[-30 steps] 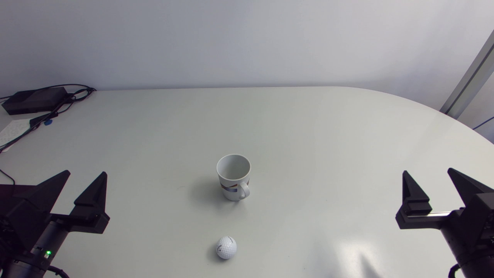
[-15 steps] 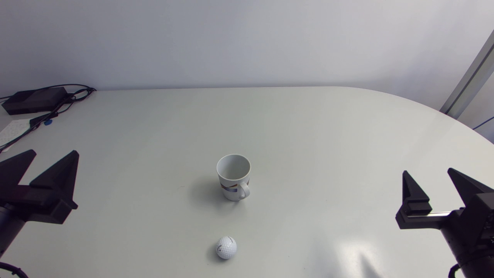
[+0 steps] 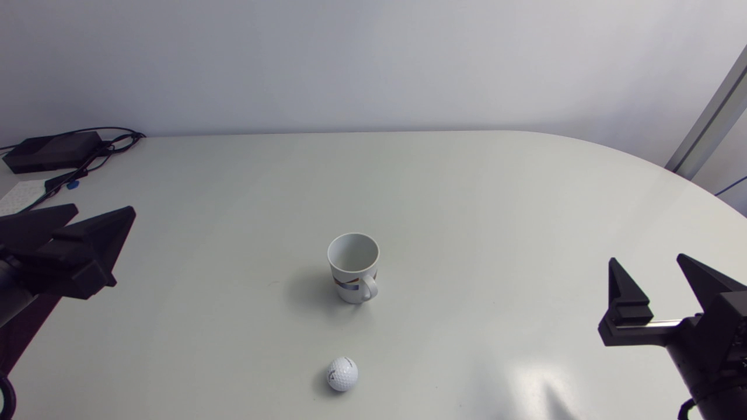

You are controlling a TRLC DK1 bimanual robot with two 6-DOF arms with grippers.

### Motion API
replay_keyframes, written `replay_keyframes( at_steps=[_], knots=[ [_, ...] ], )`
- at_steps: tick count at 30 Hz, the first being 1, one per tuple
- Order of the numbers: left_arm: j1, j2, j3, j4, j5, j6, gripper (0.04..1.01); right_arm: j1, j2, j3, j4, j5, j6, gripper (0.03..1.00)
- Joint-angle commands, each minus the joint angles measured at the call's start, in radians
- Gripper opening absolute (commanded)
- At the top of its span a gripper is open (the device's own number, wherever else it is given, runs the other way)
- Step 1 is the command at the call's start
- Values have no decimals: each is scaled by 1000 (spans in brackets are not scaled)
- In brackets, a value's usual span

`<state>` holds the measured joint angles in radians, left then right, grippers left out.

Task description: Pick up the white golf ball from the table and place it into the cup.

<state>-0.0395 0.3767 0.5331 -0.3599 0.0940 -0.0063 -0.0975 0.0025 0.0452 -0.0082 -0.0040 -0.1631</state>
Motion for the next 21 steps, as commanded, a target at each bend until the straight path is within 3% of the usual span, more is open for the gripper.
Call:
replay_keyframes(
  at_steps=[1,5,9,11,12,18,21],
  knots=[
    [32,91,56,-22,72,-50,923,2,-4,-45,-4,-8,25,966],
    [156,234,122,-74,320,-78,923,2,-4,-45,-4,-8,23,966],
    [219,380,200,-148,490,-77,923,2,-4,-45,-4,-8,25,966],
    [239,439,219,-151,547,-67,923,4,-4,-45,-4,-8,25,966],
    [262,487,234,-140,610,-40,923,5,-4,-45,-4,-8,25,966],
    [236,634,275,-103,633,62,925,4,-4,-45,-6,-8,23,966],
    [197,676,274,-77,632,212,925,4,-4,-45,-6,-8,23,966]
  ],
)
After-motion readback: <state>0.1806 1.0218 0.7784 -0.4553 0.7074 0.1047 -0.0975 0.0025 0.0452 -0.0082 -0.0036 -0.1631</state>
